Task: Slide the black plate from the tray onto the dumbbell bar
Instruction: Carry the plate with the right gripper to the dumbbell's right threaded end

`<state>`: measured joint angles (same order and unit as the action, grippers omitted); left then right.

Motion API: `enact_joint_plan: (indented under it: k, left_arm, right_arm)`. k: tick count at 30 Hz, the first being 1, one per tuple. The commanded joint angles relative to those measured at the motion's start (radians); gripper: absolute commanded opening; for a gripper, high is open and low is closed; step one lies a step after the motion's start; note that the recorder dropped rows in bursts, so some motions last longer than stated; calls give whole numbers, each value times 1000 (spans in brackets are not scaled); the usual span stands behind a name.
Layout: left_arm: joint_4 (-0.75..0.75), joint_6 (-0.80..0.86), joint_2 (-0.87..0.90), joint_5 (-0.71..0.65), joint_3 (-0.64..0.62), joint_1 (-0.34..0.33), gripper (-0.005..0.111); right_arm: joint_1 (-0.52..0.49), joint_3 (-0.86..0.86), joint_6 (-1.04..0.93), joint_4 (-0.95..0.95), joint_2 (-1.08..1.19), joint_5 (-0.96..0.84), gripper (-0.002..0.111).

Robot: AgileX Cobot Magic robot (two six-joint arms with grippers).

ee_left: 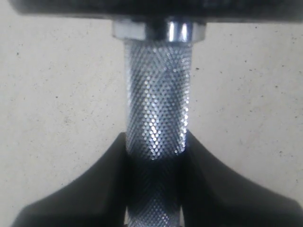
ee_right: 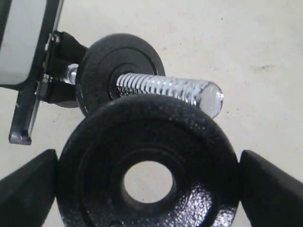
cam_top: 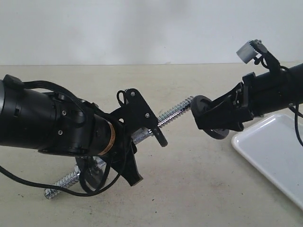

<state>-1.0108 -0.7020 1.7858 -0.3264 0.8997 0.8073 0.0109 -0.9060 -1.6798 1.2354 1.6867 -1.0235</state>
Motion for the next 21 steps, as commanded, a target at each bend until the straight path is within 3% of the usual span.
enact_joint_plan:
  k: [1, 21]
  left_arm:
    - [-64, -4, -62, 19, 33, 3, 4]
    - [-59, -4, -97, 15, 33, 3, 4]
  right_arm:
    - [-2, -28, -40, 72, -12, -76, 0]
    - [-2, -74, -74, 111, -9, -99, 0]
